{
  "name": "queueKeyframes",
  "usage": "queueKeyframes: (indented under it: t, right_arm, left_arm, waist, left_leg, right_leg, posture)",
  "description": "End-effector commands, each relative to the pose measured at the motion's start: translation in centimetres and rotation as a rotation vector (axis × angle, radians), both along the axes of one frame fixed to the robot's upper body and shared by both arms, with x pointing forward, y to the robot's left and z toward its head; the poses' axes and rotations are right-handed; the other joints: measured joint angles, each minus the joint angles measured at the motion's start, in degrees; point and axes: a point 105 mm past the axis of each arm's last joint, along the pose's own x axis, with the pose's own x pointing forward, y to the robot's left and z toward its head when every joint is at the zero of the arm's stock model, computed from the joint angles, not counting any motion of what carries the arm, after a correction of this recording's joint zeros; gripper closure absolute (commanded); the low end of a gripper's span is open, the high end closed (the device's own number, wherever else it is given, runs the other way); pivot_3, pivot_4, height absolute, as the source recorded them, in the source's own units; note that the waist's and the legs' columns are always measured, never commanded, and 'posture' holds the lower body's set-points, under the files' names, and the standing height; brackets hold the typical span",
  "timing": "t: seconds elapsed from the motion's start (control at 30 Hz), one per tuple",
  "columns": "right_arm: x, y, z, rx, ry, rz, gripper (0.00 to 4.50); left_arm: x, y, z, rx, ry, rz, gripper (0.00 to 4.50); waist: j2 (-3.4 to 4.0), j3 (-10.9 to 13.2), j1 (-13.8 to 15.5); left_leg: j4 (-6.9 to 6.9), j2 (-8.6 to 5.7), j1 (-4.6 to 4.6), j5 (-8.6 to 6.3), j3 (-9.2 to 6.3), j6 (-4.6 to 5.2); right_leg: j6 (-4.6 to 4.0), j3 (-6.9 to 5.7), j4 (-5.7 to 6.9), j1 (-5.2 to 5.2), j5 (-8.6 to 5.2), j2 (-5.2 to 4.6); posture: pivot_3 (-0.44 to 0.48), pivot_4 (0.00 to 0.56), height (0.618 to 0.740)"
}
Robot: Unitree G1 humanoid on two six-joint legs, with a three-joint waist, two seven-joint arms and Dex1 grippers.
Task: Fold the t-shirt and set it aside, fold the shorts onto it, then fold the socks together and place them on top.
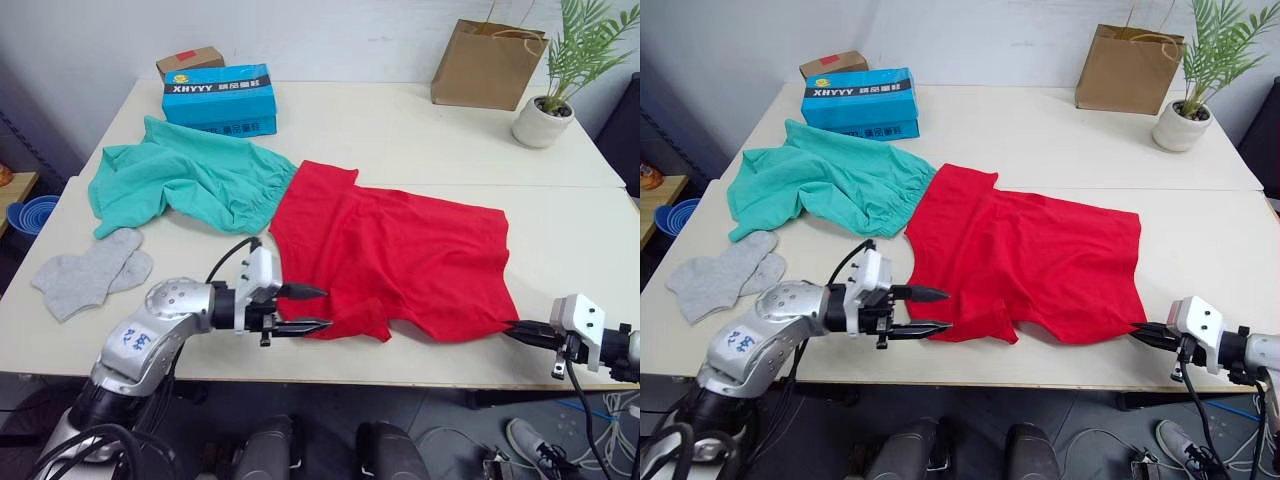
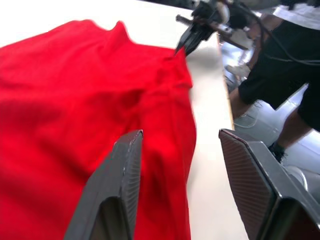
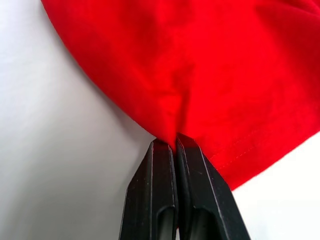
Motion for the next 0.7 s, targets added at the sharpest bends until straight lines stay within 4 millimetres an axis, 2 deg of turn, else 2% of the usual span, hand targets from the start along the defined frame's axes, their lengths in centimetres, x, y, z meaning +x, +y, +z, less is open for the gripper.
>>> queueKeyframes:
  t: [0.03, 0.1, 0.23, 0.27, 0.33, 0.53, 0.7]
  right_arm:
    - [0.3, 0.7, 0.7, 0.013, -0.023, 0.015, 4.50]
    - [0.5, 0.9, 0.8, 0.016, -0.028, 0.017, 4.50]
    - [0.6, 1.2, 1.0, 0.023, -0.033, 0.015, 4.50]
    - [0.6, 1.3, 1.0, 0.024, -0.033, 0.015, 4.50]
    - [0.6, 1.4, 1.2, 0.027, -0.036, 0.011, 4.50]
    - [0.7, 2.0, 1.6, 0.033, -0.039, 0.009, 4.50]
    - [0.7, 2.4, 1.7, 0.038, -0.036, 0.004, 4.50]
  left_arm:
    - [0.9, -3.0, -0.3, 0.036, -0.045, -0.030, 1.94]
    - [1.4, -4.3, -1.0, 0.074, -0.071, -0.036, 1.94]
    - [1.4, -5.7, -1.4, 0.086, -0.080, -0.053, 1.94]
    - [1.2, -5.8, -1.4, 0.085, -0.076, -0.058, 2.13]
    - [1.0, -5.3, -1.9, 0.106, -0.072, -0.061, 2.50]
    - [0.3, -3.1, -1.8, 0.097, -0.074, -0.082, 4.44]
    - [-0.6, -0.3, -2.3, 0.101, -0.053, -0.110, 4.47]
  waist:
    - [0.00, 0.00, 0.19]
    - [-0.01, 0.00, 0.53]
    - [0.00, 0.01, 0.48]
    - [0.00, 0.01, 0.51]
    - [0.00, 0.01, 0.56]
    - [0.01, 0.01, 0.64]
    - [0.02, 0.01, 0.69]
  left_leg:
    - [0.02, 0.00, 0.00, 0.02, 0.00, 0.04]
    - [0.06, -0.01, -0.01, 0.19, 0.00, 0.35]
    - [0.05, 0.06, -0.01, 0.21, 0.01, 0.37]
    - [0.05, 0.07, -0.01, 0.21, 0.01, 0.37]
    - [0.08, 0.08, -0.02, 0.21, 0.00, 0.37]
    - [0.10, 0.08, -0.02, 0.20, -0.02, 0.36]
    - [0.09, 0.08, -0.03, 0.10, -0.04, 0.19]
  right_leg:
    - [0.00, -0.02, 0.00, 0.01, 0.00, 0.01]
    - [0.01, -0.02, 0.00, 0.03, 0.01, 0.02]
    - [0.01, 0.00, 0.00, 0.01, 0.00, 0.12]
    - [0.01, 0.00, 0.00, 0.00, 0.00, 0.12]
    - [0.01, -0.01, 0.00, 0.01, 0.00, 0.11]
    - [0.00, -0.01, 0.00, 0.01, 0.00, 0.07]
    - [0.00, -0.01, -0.01, 0.01, 0.00, 0.03]
  posture:
    - [0.000, 0.150, 0.740]
    - [0.000, 0.150, 0.740]
    - [0.000, 0.150, 0.740]
    - [0.000, 0.150, 0.740]
    - [0.000, 0.150, 0.740]
    - [0.000, 0.150, 0.740]
    - [0.000, 0.150, 0.740]
